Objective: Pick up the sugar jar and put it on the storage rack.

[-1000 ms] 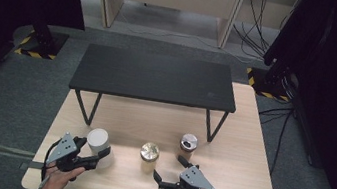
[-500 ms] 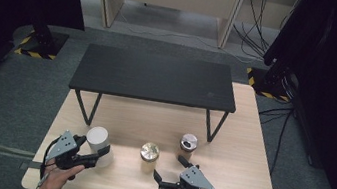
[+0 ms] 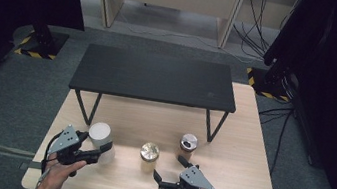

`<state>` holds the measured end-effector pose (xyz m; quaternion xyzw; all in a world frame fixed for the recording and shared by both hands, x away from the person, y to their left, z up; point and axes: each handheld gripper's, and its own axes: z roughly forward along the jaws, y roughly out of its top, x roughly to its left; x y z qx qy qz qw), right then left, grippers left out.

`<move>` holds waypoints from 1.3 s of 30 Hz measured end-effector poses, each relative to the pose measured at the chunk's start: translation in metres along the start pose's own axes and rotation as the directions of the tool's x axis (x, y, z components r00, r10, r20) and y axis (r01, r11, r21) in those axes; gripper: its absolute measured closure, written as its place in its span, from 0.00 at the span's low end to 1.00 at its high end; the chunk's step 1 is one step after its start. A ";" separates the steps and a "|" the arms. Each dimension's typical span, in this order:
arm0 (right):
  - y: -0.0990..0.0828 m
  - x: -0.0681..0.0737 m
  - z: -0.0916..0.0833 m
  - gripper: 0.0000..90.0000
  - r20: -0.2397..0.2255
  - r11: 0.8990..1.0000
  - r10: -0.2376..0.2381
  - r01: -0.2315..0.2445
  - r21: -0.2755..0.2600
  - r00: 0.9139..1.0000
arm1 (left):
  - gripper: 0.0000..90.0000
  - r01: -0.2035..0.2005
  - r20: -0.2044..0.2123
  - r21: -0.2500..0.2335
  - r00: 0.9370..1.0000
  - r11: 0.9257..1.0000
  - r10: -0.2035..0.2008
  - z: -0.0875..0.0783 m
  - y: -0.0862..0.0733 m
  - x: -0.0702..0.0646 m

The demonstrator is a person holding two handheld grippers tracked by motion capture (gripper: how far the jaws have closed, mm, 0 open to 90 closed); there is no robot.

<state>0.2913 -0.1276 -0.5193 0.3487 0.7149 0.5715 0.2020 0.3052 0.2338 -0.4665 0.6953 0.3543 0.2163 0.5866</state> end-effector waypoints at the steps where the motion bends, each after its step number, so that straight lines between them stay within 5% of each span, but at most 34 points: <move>1: 0.000 0.000 0.000 0.01 0.000 1.000 -0.001 0.001 0.000 1.000 | 0.39 -0.001 0.002 0.003 1.000 1.000 0.001 0.001 0.002 0.000; 39: -0.001 0.001 0.001 0.01 -0.006 1.000 0.003 -0.003 0.004 1.000 | 0.39 -0.013 0.019 0.020 1.000 1.000 0.012 0.004 0.046 0.001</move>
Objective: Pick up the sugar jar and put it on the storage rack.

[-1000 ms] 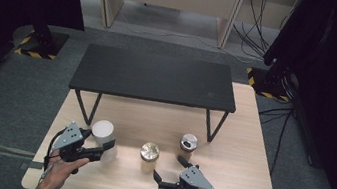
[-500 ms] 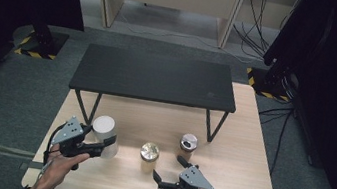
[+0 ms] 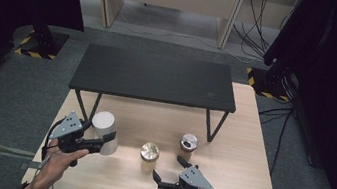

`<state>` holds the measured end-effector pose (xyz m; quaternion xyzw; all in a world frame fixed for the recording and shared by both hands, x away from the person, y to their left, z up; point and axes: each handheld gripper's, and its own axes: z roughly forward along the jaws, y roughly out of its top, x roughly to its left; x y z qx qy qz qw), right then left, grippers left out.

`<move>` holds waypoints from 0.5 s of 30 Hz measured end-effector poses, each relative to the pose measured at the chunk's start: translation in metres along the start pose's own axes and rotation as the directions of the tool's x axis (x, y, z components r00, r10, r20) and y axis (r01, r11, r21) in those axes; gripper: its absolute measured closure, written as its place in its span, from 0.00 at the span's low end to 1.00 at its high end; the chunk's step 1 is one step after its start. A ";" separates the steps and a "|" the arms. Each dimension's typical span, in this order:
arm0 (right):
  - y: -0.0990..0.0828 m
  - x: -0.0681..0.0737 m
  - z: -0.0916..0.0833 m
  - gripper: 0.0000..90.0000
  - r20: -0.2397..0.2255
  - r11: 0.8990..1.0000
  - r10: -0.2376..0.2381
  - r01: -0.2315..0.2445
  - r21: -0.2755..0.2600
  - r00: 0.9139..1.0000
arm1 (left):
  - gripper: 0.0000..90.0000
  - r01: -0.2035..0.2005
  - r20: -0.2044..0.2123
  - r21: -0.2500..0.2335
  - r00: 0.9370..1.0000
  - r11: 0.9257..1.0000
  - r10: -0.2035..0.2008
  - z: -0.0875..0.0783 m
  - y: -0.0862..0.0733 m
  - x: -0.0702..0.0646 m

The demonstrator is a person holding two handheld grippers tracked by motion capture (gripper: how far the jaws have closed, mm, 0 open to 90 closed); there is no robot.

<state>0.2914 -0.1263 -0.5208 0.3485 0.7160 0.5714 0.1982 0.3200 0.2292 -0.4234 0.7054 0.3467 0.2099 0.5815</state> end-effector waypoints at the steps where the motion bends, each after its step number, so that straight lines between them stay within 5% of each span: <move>1: 0.000 0.000 0.000 0.01 0.000 1.000 0.000 0.000 0.000 1.000 | 0.39 0.002 -0.001 -0.002 1.000 1.000 -0.002 0.000 0.001 0.000; 15: 0.000 0.000 0.001 0.01 -0.001 1.000 -0.001 0.001 0.002 1.000 | 0.39 0.007 -0.003 -0.010 1.000 1.000 -0.007 0.005 0.019 0.007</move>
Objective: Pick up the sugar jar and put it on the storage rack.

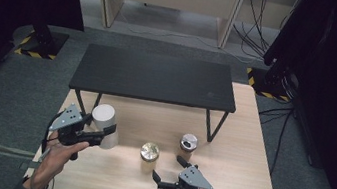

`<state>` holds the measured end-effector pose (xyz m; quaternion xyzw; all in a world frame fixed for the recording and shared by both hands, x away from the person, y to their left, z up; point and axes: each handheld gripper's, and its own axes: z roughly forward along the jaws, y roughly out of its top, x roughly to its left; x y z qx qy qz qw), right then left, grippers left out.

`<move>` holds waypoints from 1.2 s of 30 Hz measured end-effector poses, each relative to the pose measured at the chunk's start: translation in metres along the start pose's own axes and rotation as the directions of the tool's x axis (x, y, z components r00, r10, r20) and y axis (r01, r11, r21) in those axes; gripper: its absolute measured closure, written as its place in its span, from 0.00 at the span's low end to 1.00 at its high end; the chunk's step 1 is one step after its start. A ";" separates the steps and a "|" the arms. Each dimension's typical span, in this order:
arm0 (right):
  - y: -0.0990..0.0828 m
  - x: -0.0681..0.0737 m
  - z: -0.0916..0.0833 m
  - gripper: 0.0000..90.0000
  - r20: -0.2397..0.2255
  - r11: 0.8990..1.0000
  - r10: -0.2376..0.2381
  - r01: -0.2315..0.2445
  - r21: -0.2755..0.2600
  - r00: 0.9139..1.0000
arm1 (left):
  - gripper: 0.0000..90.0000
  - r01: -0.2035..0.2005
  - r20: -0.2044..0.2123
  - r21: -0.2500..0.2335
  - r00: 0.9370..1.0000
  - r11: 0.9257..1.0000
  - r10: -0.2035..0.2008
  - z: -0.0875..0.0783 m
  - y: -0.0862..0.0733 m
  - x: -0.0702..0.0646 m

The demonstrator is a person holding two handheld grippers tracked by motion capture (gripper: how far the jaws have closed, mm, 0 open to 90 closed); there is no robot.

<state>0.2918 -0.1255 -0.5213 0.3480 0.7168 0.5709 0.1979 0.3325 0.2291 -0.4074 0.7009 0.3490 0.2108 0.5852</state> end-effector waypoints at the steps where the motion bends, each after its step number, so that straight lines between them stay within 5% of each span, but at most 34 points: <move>1: 0.000 0.000 0.000 0.01 0.000 1.000 0.001 -0.001 0.001 1.000 | 0.39 -0.002 0.000 -0.001 1.000 1.000 0.002 0.001 0.002 0.000; 36: -0.001 0.000 0.001 0.01 -0.006 1.000 0.004 -0.004 0.002 1.000 | 0.39 -0.016 0.016 0.016 1.000 1.000 0.016 0.006 0.052 0.003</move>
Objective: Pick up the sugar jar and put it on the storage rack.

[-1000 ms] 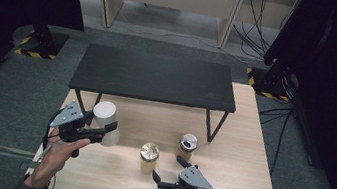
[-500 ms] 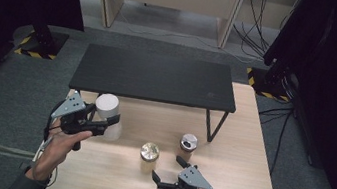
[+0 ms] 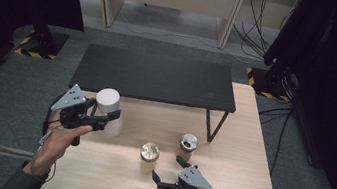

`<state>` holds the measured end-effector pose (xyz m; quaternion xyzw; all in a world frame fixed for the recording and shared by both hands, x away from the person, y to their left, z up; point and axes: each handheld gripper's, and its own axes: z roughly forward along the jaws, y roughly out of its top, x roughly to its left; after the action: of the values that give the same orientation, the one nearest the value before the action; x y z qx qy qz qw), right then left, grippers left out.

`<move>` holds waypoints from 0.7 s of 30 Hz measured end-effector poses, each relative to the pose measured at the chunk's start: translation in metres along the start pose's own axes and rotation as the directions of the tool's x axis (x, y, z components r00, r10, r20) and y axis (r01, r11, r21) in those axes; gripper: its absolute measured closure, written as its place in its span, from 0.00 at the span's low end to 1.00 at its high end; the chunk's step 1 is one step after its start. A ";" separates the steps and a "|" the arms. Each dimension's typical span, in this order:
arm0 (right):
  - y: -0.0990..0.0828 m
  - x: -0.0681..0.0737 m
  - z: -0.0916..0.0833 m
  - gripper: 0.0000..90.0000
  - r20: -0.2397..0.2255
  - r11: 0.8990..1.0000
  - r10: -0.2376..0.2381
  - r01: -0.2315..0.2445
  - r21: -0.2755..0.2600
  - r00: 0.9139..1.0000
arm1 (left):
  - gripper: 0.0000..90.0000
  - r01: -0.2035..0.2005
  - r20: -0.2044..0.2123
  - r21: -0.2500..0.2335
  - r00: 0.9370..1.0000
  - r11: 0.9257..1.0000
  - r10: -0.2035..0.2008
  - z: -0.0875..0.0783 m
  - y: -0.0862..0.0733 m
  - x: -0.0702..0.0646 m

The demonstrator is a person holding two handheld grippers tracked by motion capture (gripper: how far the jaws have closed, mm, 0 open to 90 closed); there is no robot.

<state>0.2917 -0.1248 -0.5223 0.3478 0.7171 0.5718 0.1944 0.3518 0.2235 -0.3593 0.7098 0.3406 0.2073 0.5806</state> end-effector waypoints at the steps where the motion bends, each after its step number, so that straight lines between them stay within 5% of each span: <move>1: 0.000 0.000 0.000 0.01 0.000 1.000 0.000 0.000 0.000 1.000 | 0.39 0.000 0.000 0.000 1.000 1.000 0.000 0.000 0.000 0.000; 21: 0.000 0.000 0.000 0.01 0.000 1.000 0.001 -0.001 0.001 1.000 | 0.39 -0.007 -0.004 0.001 1.000 1.000 0.007 -0.001 0.030 0.003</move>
<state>0.2919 -0.1249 -0.5225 0.3481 0.7172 0.5717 0.1940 0.3607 0.2233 -0.3300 0.7109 0.3394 0.2105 0.5789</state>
